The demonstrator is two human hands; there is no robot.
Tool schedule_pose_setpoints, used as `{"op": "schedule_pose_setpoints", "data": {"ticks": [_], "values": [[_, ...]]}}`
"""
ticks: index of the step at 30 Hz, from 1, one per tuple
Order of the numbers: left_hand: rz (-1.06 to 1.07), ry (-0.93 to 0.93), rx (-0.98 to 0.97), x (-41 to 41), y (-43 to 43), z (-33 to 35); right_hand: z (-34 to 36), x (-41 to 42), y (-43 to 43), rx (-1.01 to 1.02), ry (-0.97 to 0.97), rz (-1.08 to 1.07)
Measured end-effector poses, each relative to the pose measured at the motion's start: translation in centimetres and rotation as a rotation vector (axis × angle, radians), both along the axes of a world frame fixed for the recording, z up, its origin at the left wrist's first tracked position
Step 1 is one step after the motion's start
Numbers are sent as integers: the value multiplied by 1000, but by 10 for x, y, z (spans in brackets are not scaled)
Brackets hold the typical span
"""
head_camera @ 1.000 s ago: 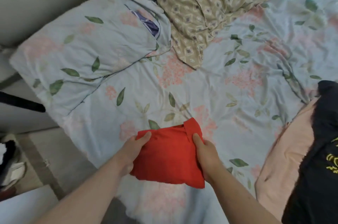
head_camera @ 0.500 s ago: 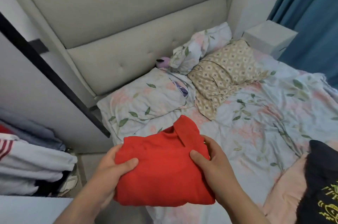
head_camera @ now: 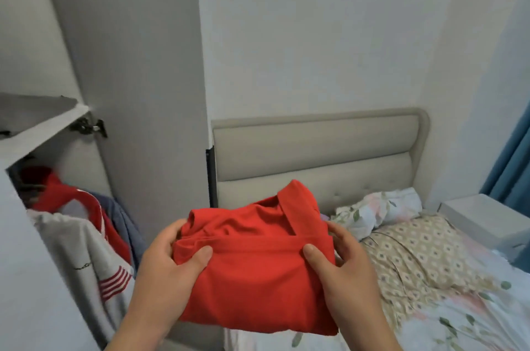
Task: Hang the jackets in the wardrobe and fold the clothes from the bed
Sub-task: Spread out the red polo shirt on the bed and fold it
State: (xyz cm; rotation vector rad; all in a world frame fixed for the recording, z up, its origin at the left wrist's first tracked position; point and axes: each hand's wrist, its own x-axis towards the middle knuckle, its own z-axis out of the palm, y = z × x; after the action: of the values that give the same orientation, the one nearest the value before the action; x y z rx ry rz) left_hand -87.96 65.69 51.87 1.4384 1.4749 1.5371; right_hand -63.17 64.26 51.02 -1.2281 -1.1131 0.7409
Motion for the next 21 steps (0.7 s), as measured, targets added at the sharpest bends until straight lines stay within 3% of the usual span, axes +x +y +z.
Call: {"op": "schedule_pose_setpoints", "data": {"ticks": [9, 21], "values": [[221, -104, 134, -68, 17, 53, 58, -93, 55, 191, 40, 61], [498, -144, 244, -130, 36, 79, 98, -172, 125, 271, 18, 218]]}}
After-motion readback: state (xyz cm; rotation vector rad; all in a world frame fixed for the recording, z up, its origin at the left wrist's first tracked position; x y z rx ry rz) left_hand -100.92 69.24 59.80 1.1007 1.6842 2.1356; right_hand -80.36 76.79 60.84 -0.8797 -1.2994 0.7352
